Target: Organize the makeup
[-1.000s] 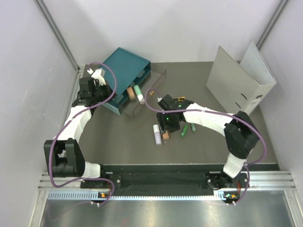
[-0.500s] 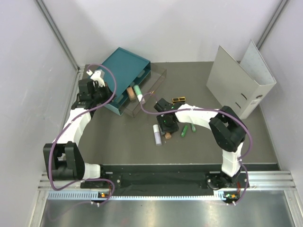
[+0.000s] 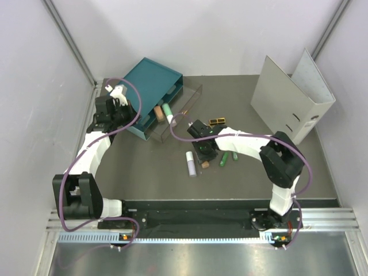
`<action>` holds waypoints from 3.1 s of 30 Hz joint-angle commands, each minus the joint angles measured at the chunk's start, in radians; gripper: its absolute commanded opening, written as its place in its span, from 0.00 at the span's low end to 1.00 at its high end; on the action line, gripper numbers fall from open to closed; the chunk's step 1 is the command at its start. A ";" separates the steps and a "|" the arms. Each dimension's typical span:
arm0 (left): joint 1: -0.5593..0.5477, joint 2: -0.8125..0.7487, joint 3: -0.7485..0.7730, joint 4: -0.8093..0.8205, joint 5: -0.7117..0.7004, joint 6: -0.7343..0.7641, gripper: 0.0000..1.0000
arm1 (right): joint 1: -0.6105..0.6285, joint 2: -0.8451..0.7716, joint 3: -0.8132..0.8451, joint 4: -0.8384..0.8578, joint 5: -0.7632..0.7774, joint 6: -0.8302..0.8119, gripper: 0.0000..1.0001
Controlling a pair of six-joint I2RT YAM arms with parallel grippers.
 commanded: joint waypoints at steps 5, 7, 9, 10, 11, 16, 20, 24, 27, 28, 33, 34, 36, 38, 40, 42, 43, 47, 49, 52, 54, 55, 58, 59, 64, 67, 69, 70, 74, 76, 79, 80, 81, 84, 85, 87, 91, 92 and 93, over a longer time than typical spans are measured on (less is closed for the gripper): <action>-0.016 0.022 -0.040 -0.207 0.050 0.003 0.00 | 0.022 -0.200 0.153 -0.008 -0.158 -0.152 0.00; -0.016 0.021 -0.042 -0.207 0.047 0.003 0.00 | 0.023 -0.203 0.207 -0.016 -0.209 -0.161 0.01; -0.016 0.021 -0.042 -0.209 0.047 0.000 0.00 | 0.022 -0.188 0.301 -0.019 -0.241 -0.152 0.01; -0.016 0.019 -0.043 -0.207 0.046 0.000 0.00 | 0.020 -0.179 0.334 -0.030 -0.250 -0.146 0.01; -0.016 0.019 -0.043 -0.207 0.046 0.000 0.00 | 0.022 -0.167 0.411 -0.033 -0.257 -0.143 0.01; -0.014 0.021 -0.048 -0.204 0.046 -0.007 0.00 | -0.004 -0.067 0.589 -0.019 -0.278 -0.077 0.01; -0.016 0.010 -0.059 -0.206 0.040 -0.012 0.00 | -0.052 -0.019 0.623 0.129 -0.341 0.032 0.01; -0.016 0.001 -0.068 -0.206 0.027 -0.015 0.00 | -0.122 -0.002 0.545 0.339 -0.398 0.237 0.01; -0.014 -0.002 -0.069 -0.207 0.024 -0.023 0.00 | -0.171 -0.005 0.452 0.508 -0.418 0.377 0.01; -0.016 -0.004 -0.071 -0.206 0.026 -0.024 0.00 | -0.190 -0.001 0.439 0.534 -0.421 0.397 0.01; -0.016 0.001 -0.066 -0.207 0.027 -0.021 0.00 | -0.226 0.071 0.479 0.588 -0.387 0.504 0.01; -0.016 0.002 -0.063 -0.212 0.023 -0.014 0.00 | -0.228 0.085 0.485 0.607 -0.384 0.524 0.02; -0.016 0.007 -0.062 -0.221 0.018 -0.007 0.00 | -0.239 0.137 0.517 0.621 -0.379 0.581 0.03; -0.014 0.008 -0.062 -0.219 0.016 -0.003 0.00 | -0.243 0.177 0.558 0.615 -0.379 0.618 0.04; -0.016 0.007 -0.062 -0.219 0.016 -0.006 0.00 | -0.248 0.220 0.574 0.611 -0.381 0.675 0.05; -0.016 0.004 -0.062 -0.221 0.015 -0.009 0.00 | -0.247 0.228 0.559 0.619 -0.347 0.730 0.05; -0.014 -0.001 -0.062 -0.218 0.013 -0.012 0.00 | -0.247 0.226 0.551 0.627 -0.335 0.742 0.06; -0.014 -0.008 -0.065 -0.218 0.004 -0.014 0.00 | -0.247 0.219 0.539 0.598 -0.277 0.781 0.16; -0.016 -0.011 -0.069 -0.216 0.003 -0.014 0.00 | -0.250 0.225 0.543 0.595 -0.273 0.793 0.30; -0.016 -0.010 -0.072 -0.216 0.003 -0.015 0.00 | -0.250 0.248 0.577 0.576 -0.287 0.804 0.43; -0.016 -0.010 -0.072 -0.215 0.001 -0.015 0.00 | -0.251 0.266 0.602 0.578 -0.309 0.810 0.46; -0.016 -0.008 -0.074 -0.215 0.003 -0.018 0.00 | -0.251 0.274 0.608 0.579 -0.318 0.813 0.46; -0.016 -0.007 -0.071 -0.213 0.004 -0.012 0.00 | -0.256 0.282 0.606 0.594 -0.349 0.854 0.47; -0.016 -0.005 -0.069 -0.216 0.001 -0.009 0.00 | -0.257 0.283 0.602 0.607 -0.352 0.862 0.48; -0.016 -0.005 -0.057 -0.233 -0.002 0.006 0.00 | -0.273 0.246 0.602 0.605 -0.367 0.842 0.48; -0.014 -0.004 -0.057 -0.233 0.000 0.006 0.00 | -0.283 0.188 0.600 0.570 -0.393 0.795 0.48; -0.016 -0.001 -0.057 -0.233 0.004 0.003 0.00 | -0.286 0.136 0.602 0.483 -0.416 0.718 0.48; -0.016 -0.001 -0.059 -0.230 0.006 0.003 0.00 | -0.289 0.116 0.612 0.431 -0.424 0.681 0.48; -0.014 0.007 -0.056 -0.229 0.015 0.006 0.00 | -0.273 -0.009 0.597 0.181 -0.403 0.407 0.48; -0.016 0.010 -0.054 -0.229 0.016 0.011 0.00 | -0.253 -0.062 0.547 0.052 -0.375 0.318 0.48; -0.016 0.016 -0.051 -0.230 0.018 0.014 0.00 | -0.202 -0.159 0.449 -0.056 -0.301 0.160 0.48; -0.016 0.018 -0.052 -0.230 0.020 0.014 0.00 | -0.185 -0.198 0.418 -0.109 -0.263 0.103 0.48; -0.016 0.021 -0.056 -0.227 0.023 0.014 0.00 | -0.149 -0.211 0.389 -0.135 -0.243 0.080 0.48; -0.016 0.035 -0.059 -0.225 0.029 0.019 0.00 | -0.071 -0.246 0.264 -0.182 -0.197 0.046 0.49; -0.016 0.038 -0.059 -0.225 0.032 0.019 0.00 | -0.050 -0.248 0.208 -0.183 -0.189 0.044 0.50; -0.016 0.041 -0.059 -0.227 0.033 0.025 0.00 | 0.002 -0.240 0.165 -0.182 -0.174 0.047 0.52; -0.016 0.044 -0.057 -0.233 0.026 0.031 0.00 | 0.053 -0.176 0.080 -0.166 -0.155 0.061 0.57; -0.016 0.041 -0.056 -0.236 0.026 0.032 0.00 | 0.059 -0.148 0.068 -0.154 -0.154 0.066 0.57; -0.016 0.041 -0.054 -0.236 0.026 0.034 0.00 | 0.069 -0.134 0.059 -0.133 -0.152 0.069 0.57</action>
